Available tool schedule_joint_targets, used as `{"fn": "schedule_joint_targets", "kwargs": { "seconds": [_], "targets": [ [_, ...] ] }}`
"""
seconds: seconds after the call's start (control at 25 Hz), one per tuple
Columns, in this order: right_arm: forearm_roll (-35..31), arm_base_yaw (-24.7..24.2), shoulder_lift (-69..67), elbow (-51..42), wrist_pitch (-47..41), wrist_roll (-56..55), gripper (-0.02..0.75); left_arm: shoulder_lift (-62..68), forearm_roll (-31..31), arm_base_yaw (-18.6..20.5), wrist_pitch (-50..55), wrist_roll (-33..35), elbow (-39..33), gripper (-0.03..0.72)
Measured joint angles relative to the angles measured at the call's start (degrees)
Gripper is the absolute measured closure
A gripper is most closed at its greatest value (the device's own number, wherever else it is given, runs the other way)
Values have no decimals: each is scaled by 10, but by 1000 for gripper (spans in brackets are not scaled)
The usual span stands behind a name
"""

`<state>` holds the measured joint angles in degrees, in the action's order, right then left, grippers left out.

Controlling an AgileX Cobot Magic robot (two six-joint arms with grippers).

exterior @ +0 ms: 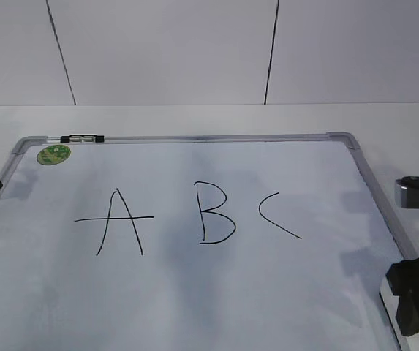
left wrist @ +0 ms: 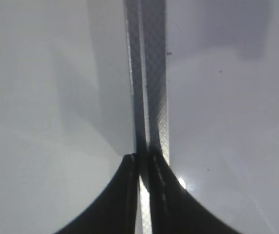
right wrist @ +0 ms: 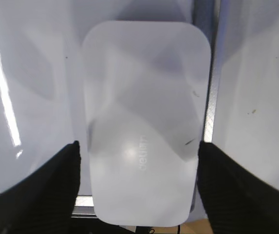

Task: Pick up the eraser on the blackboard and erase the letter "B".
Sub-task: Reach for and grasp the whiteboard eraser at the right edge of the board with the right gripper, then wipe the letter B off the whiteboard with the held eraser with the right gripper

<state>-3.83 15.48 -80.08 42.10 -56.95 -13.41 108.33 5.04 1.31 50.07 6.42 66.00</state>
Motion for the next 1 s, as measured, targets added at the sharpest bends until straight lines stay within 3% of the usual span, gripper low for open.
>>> {"fn": "schedule_joint_targets", "kwargs": {
  "seconds": [0.44,0.64,1.0],
  "targets": [
    [7,0,0,0,0,-9,145,0,1,0,0,0,0,666],
    [9,0,-3,0,0,-12,76,0,1,0,0,0,0,666],
    [10,0,-42,1,11,-13,64,0,2,0,0,0,0,666]
  ]
}}
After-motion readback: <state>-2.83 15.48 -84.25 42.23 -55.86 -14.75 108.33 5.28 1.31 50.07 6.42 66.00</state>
